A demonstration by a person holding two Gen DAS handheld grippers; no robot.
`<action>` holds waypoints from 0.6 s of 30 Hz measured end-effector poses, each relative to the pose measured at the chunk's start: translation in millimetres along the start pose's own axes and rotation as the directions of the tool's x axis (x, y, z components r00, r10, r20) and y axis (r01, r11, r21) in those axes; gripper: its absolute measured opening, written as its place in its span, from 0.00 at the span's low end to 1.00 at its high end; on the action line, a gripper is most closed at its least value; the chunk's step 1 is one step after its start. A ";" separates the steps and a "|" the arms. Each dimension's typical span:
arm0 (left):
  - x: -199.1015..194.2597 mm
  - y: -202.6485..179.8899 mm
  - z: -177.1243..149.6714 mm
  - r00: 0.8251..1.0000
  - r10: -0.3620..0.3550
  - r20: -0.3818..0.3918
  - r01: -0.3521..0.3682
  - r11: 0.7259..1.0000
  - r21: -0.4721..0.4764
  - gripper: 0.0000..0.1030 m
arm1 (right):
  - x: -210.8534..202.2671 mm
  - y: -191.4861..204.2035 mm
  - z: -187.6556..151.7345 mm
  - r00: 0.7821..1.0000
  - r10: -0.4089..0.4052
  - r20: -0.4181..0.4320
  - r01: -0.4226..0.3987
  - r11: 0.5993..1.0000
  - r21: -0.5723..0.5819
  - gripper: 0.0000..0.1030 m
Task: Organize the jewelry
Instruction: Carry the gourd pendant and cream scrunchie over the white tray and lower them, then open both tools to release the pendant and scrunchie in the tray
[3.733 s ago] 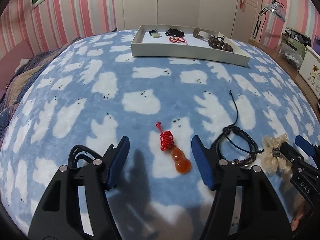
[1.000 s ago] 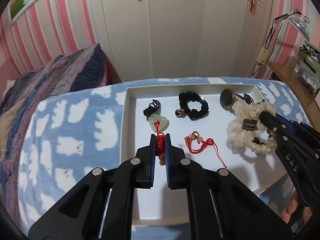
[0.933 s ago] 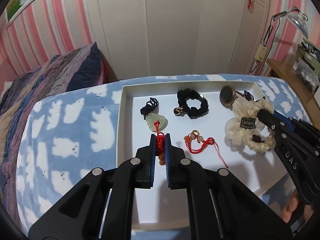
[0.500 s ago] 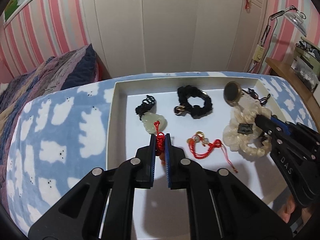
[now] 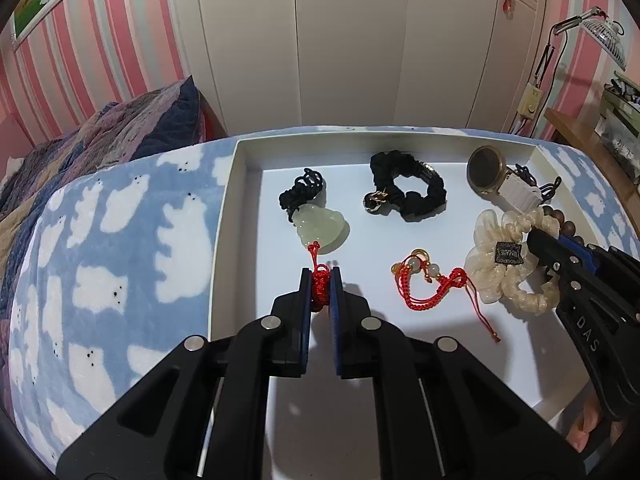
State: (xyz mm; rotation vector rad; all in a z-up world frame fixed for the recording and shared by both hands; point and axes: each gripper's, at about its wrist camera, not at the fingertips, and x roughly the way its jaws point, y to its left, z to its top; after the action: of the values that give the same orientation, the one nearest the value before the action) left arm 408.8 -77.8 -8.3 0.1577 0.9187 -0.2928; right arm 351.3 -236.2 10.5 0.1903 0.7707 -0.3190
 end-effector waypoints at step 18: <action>11.7 -0.5 -6.5 1.000 0.013 -0.016 -0.014 1.000 -0.028 0.07 | 17.0 -8.9 -5.0 0.998 0.020 -0.067 -0.017 0.999 0.048 0.09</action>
State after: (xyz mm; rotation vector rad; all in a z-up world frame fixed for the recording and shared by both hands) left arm 410.4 -78.6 -21.6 0.1407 0.9364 -0.2666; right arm 356.3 -246.7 -5.6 0.2538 0.8286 -0.3147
